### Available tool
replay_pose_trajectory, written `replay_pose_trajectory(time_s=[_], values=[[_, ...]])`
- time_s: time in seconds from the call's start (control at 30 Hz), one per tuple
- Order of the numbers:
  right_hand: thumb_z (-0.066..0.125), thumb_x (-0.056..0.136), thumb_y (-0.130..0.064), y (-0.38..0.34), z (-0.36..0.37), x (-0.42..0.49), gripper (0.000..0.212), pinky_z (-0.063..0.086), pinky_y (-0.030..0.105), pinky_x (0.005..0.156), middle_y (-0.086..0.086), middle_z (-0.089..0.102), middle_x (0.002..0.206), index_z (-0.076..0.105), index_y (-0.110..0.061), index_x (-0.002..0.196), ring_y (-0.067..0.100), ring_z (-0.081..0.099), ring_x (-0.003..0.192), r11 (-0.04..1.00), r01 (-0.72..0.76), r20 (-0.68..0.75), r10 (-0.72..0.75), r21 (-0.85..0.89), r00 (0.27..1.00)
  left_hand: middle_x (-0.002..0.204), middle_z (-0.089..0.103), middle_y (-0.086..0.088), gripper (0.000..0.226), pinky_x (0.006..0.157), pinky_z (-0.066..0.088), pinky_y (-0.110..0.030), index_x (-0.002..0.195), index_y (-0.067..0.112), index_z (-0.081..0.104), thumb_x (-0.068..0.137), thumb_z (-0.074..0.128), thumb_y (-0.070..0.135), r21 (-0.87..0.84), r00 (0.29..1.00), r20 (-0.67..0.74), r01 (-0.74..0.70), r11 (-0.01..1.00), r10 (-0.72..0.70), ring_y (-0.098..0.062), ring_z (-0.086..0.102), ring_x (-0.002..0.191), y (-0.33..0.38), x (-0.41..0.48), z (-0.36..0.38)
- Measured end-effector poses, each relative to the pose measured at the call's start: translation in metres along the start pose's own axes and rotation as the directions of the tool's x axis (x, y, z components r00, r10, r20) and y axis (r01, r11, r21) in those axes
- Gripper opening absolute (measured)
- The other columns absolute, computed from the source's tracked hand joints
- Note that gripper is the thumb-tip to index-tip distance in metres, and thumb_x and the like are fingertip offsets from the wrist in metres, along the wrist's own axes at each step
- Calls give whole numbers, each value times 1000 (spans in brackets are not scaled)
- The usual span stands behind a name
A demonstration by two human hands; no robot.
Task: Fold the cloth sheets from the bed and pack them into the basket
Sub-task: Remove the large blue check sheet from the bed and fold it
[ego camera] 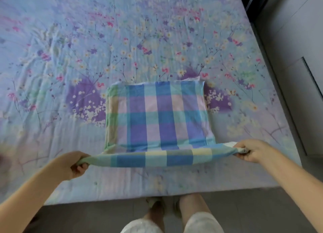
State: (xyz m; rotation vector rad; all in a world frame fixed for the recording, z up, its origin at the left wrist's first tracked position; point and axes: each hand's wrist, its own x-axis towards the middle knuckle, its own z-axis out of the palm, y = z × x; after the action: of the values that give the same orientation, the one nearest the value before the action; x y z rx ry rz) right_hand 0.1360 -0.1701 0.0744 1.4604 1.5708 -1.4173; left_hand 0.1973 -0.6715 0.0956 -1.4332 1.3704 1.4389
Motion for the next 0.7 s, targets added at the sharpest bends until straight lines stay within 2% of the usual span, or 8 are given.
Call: replay_pose_trajectory(time_s=[0.2,0.27,0.33,0.4,0.5,0.57,0.6,0.7], values=[[40,90,13,-140,63,22,15,51,20,40,17,49,93,50,2,88,29,58,85,972,179,-40,-175,154,984,36,47,-10,42,28,33,-11,65,-3,50,98,25,0,-489,988,-30,-148,859,153,-10,45,25,129,26,22],[38,91,14,-177,92,38,16,49,17,39,20,61,72,49,5,84,24,66,64,965,224,-14,-224,133,974,36,48,-10,36,30,32,-9,73,3,49,96,22,-4,-545,982,-72,-185,818,175,-10,45,25,163,50,32],[37,92,13,-205,119,56,26,42,16,30,11,50,32,42,2,69,15,54,29,963,250,8,-252,101,968,37,52,-12,34,32,35,-10,77,4,48,89,20,-12,-554,972,-122,-233,799,199,-9,46,25,190,72,43],[40,93,11,-230,143,88,26,39,18,27,10,47,28,41,1,69,23,55,36,961,272,17,-273,54,962,44,55,-15,37,32,36,-11,75,-1,49,95,19,-9,-576,975,-130,-221,787,178,-11,48,26,219,98,51],[44,95,5,-254,161,143,17,42,20,29,17,59,60,45,2,77,21,49,62,952,297,9,-298,69,954,74,52,-14,38,32,36,-12,74,-4,49,98,19,-5,-581,971,-166,-239,778,174,-15,53,47,258,132,68],[45,94,5,-269,173,183,7,49,20,39,16,56,98,47,2,100,18,51,68,930,365,-10,-365,45,931,81,51,-14,35,32,40,-14,78,-6,50,98,21,-6,-580,967,-194,-248,776,164,-18,55,56,282,158,80],[48,92,4,-272,177,194,20,52,22,46,16,51,109,47,1,112,19,53,70,918,395,-46,-393,32,918,89,53,-15,32,34,44,-18,86,-8,52,98,23,-5,-544,954,-234,-287,788,186,-23,59,63,290,167,86],[55,93,-20,-271,200,201,50,55,44,75,18,58,120,39,-4,137,36,63,86,841,443,-248,-522,-311,816,121,52,-21,28,72,55,-29,117,-9,49,97,34,3,7,789,-456,-459,888,411,-33,55,107,293,198,110]])
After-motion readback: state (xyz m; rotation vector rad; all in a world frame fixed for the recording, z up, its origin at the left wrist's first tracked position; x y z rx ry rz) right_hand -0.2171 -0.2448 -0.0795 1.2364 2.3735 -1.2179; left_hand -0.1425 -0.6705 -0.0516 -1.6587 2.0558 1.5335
